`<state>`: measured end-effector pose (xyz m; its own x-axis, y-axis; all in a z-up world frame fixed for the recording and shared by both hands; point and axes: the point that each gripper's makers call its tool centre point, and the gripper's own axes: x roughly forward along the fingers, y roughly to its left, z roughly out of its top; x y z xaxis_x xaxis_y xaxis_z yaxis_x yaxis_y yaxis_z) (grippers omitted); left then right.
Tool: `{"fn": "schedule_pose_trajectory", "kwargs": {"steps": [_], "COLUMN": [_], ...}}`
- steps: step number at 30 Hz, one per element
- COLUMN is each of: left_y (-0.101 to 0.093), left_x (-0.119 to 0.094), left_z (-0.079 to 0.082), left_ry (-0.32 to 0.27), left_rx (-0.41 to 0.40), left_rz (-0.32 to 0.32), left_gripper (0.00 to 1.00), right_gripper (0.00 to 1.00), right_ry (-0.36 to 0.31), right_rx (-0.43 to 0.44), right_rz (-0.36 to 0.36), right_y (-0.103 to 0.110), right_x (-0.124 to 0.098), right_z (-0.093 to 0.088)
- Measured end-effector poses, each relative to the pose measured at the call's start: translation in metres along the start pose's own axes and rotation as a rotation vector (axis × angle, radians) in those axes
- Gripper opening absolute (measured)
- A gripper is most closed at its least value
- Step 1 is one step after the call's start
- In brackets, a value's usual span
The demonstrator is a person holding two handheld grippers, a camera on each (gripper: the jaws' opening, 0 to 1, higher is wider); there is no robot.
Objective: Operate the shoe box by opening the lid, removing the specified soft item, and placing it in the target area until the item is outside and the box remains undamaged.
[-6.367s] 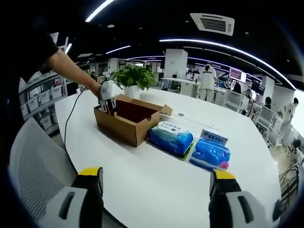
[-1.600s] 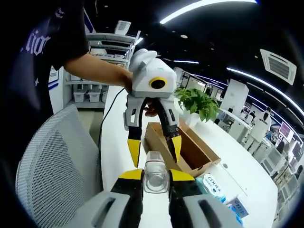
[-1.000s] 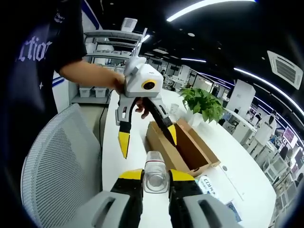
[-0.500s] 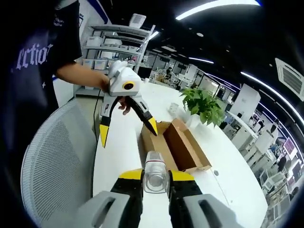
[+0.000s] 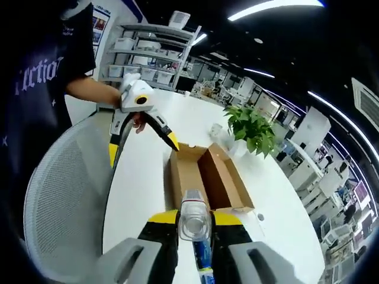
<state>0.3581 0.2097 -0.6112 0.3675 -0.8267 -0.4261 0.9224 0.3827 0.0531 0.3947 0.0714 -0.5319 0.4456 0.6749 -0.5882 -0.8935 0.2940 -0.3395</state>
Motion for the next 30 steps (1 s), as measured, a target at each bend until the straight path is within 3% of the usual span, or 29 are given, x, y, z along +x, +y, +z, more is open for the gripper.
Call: {"fn": "schedule_pose_trajectory", "kwargs": {"steps": [9,30], "left_y": [-0.006,0.006], "left_x": [-0.009,-0.034], "left_z": [-0.006,-0.010], "left_ry": [0.002,-0.012], "left_rx": [-0.029,-0.059], "left_rz": [0.043,0.160], "left_gripper": [0.99,0.99], "right_gripper": [0.15,0.15], "right_ry": [0.036,0.138], "right_rx": [-0.038,-0.112], "right_rz": [0.021,0.045], "right_y": [-0.030,-0.091], "right_x": [0.002,0.009], "right_z": [0.000,-0.014]}}
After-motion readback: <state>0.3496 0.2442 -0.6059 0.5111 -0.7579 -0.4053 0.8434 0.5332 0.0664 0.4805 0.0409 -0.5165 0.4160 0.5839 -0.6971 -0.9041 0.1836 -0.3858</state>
